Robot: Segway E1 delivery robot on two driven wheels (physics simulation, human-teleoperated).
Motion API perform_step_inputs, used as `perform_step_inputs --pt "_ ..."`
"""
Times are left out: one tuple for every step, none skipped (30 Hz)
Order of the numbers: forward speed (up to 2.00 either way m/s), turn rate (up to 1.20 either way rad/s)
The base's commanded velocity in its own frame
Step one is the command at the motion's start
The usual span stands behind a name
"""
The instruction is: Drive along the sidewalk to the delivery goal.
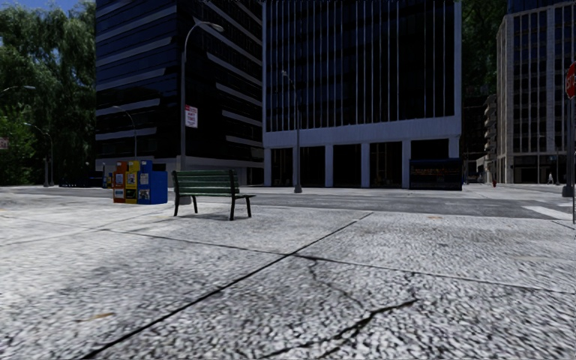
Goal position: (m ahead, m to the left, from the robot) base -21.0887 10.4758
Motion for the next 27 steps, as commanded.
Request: perform_step_inputs --pt "1.08 0.6" --pt "1.08 0.67" --pt "1.08 0.71" --pt "1.08 0.73" --pt "1.08 0.73" --pt "1.08 0.73" --pt "1.08 0.74" --pt "1.08 0.74" --pt "1.08 0.74" --pt "1.08 0.74" --pt "1.08 0.74" --pt "1.08 0.74" --pt "1.08 0.74" --pt "1.08 0.74" --pt "1.09 0.74" --pt "1.09 0.74" --pt "1.1 0.74" --pt "1.12 0.74" --pt "1.15 0.74" --pt "1.2 0.74" --pt "1.2 0.74" --pt "1.23 0.74" --pt "1.23 0.74" --pt "1.23 0.74" --pt "1.23 0.74" --pt "1.24 0.74" --pt "1.25 0.74"
